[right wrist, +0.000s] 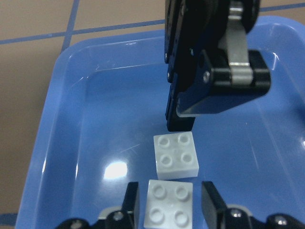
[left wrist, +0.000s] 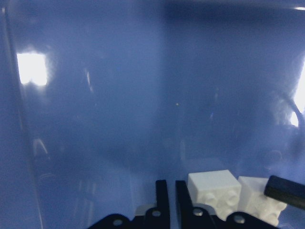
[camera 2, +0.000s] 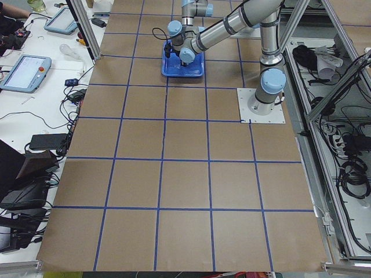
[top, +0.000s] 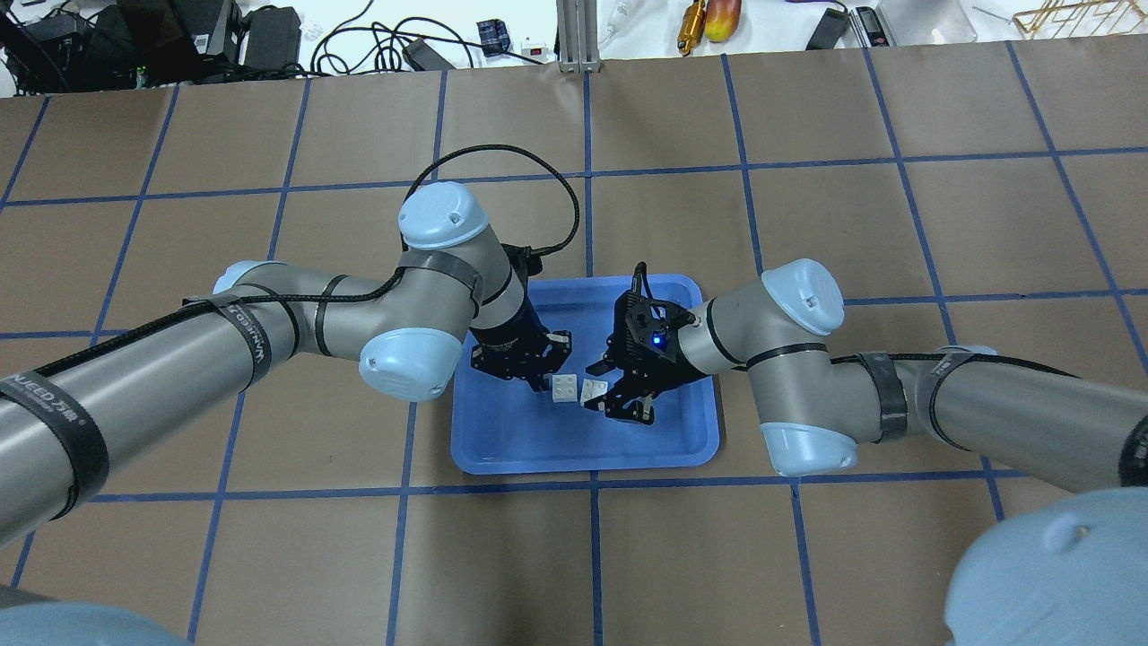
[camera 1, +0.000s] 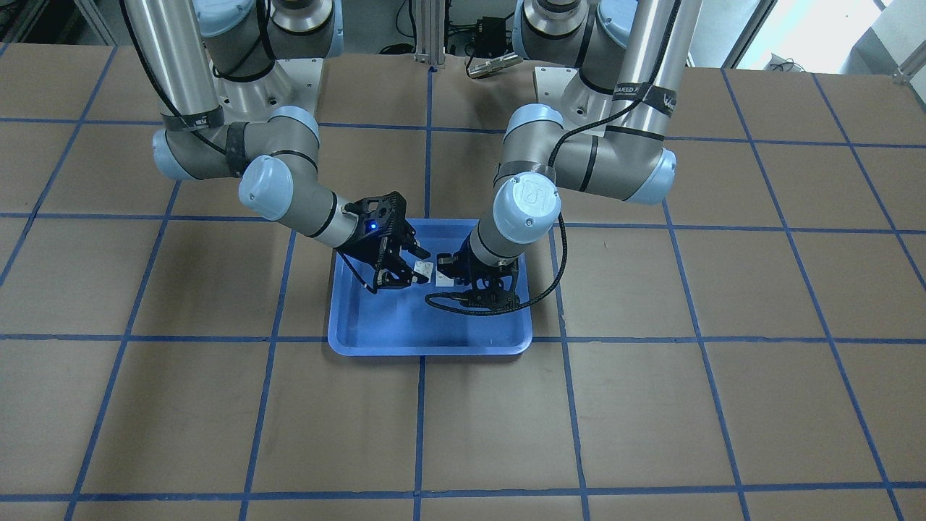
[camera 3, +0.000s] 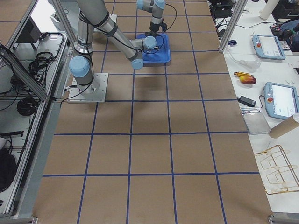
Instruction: Assemble white blocks and place on blue tray
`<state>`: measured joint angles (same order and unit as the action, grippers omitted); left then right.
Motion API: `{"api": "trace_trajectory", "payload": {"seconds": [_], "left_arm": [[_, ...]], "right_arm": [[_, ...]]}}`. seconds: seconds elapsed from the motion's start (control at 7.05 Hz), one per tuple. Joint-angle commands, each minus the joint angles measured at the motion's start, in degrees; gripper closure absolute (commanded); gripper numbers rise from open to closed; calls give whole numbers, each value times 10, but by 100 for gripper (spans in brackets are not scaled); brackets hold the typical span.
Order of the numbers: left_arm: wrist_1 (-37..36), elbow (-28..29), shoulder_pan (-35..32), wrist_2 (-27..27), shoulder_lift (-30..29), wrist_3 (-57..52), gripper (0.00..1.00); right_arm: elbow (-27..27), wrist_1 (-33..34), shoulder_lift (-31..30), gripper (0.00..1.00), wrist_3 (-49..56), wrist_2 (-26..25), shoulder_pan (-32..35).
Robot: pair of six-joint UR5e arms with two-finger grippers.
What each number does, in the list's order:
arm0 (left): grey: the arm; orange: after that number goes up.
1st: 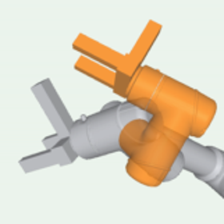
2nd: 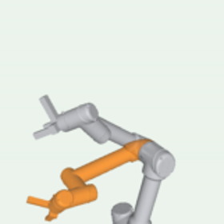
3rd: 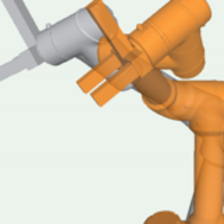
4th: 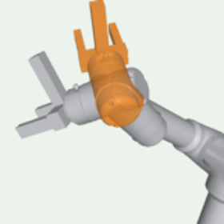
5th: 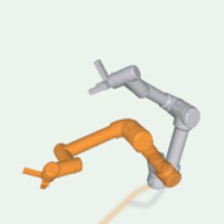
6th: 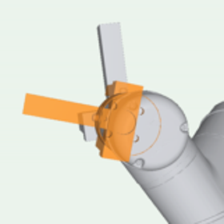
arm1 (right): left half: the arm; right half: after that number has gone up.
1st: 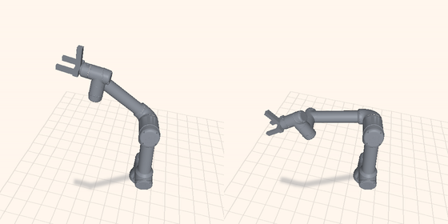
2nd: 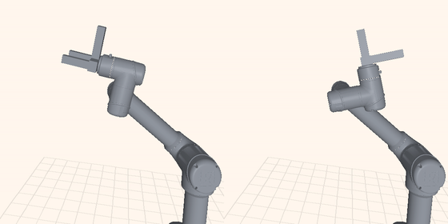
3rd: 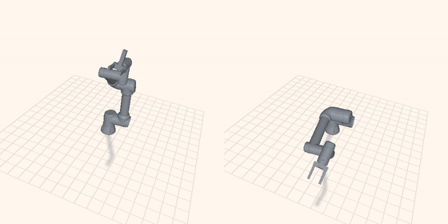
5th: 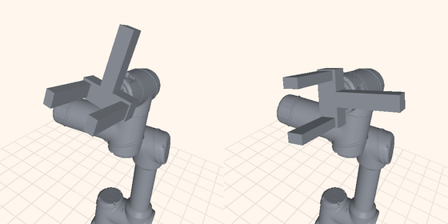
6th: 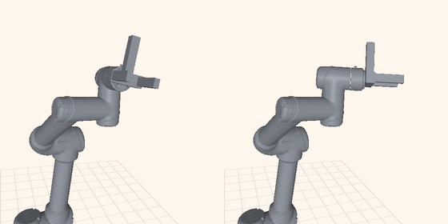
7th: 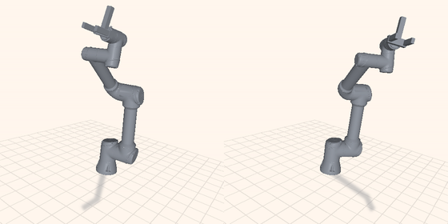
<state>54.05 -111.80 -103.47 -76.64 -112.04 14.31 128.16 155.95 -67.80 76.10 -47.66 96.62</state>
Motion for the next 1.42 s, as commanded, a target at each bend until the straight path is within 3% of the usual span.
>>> {"api": "trace_trajectory", "payload": {"seconds": [0.0,0.85,0.99,1.13,1.28], "left_arm": [[0,0,-1,0,1,0,80],[0,0,-14,0,3,2,80],[-1,0,-14,0,4,3,80],[-1,0,-14,0,4,3,80],[-1,0,-14,0,5,3,80]], "right_arm": [[0,5,1,52,-1,-2,0],[-1,16,6,58,0,-10,0],[-1,16,6,50,-4,-11,0],[0,16,0,7,-17,-11,-1],[-2,42,-5,0,-53,-12,-1]]}}
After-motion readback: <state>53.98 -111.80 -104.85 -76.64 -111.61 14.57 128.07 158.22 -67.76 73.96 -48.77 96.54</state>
